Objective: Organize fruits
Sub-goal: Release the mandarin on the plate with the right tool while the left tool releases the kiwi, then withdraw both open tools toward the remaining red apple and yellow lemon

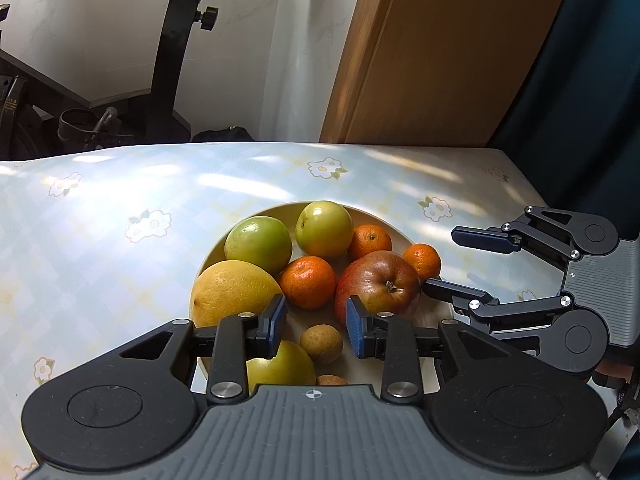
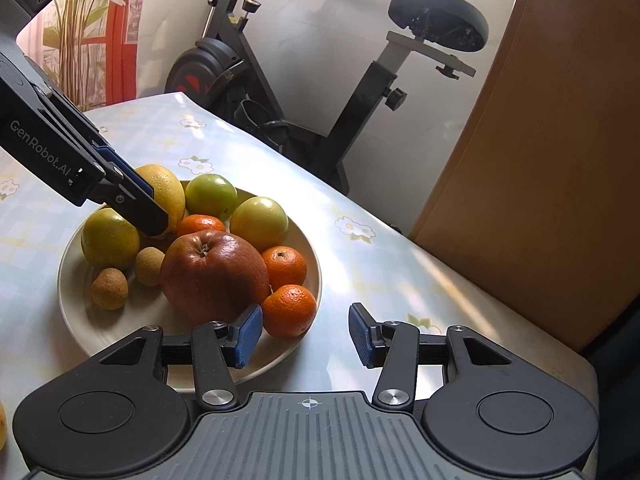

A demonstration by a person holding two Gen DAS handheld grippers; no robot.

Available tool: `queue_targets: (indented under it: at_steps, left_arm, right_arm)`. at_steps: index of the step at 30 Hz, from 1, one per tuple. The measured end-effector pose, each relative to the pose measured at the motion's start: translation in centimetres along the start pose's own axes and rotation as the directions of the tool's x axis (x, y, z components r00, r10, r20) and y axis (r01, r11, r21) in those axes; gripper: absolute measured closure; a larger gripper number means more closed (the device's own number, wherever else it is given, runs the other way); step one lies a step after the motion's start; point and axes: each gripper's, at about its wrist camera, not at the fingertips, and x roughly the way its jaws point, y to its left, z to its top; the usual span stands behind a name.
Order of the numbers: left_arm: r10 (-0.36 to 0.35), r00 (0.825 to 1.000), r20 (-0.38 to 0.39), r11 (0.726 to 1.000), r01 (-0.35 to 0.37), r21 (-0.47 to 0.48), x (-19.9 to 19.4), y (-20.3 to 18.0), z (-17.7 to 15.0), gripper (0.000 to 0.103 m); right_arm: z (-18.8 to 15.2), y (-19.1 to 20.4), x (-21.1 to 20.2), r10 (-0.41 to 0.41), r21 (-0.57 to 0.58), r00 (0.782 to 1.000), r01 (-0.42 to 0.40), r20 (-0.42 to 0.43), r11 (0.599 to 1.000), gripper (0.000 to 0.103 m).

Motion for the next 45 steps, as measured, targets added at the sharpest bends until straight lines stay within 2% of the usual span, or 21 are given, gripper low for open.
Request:
queue_targets:
  at_steps: [6,14,21,28,35,45]
  left_arm:
    - [0.015,0.999,0.035,0.999,-0.016,0.033,-2.1,-0.6,-0.5,0.069]
    - [0.030,0.997,0.072,0.999,-0.032,0.020,-5.3,0.4,-1.9,0.069]
    - [0.067,0.994,0.091,0.997,-0.069,0.021,-8.0,2.1,-4.0,0.069]
    - [0.077,0.993,0.087,0.997,-0.076,-0.019,-9.8,4.0,-7.2,0.069]
    - [0.062,0.995,0.080,0.998,-0.061,-0.019,-10.3,4.4,-9.3,0.069]
    - [0.025,0.995,0.099,1.000,-0.024,-0.012,-10.9,4.0,-11.0,0.069]
  right_arm:
    - [-0.5,-0.2,-1.8,0.005,0.071,1.000,-0.006,0.018,0.997,0.059]
    - [-1.4,0.9,-4.4,0.030,0.200,0.998,-0.041,0.057,0.979,0.059]
    - [-2.3,3.7,-6.9,0.070,0.230,0.995,-0.086,0.077,0.969,0.059]
    - [-3.4,6.1,-9.4,0.093,0.260,0.991,-0.115,0.096,0.959,0.058]
    - [-4.1,9.5,-11.5,0.120,0.184,0.990,-0.132,0.074,0.974,0.058]
    - [-4.1,12.1,-12.7,0.158,0.138,0.986,-0.165,0.059,0.977,0.058]
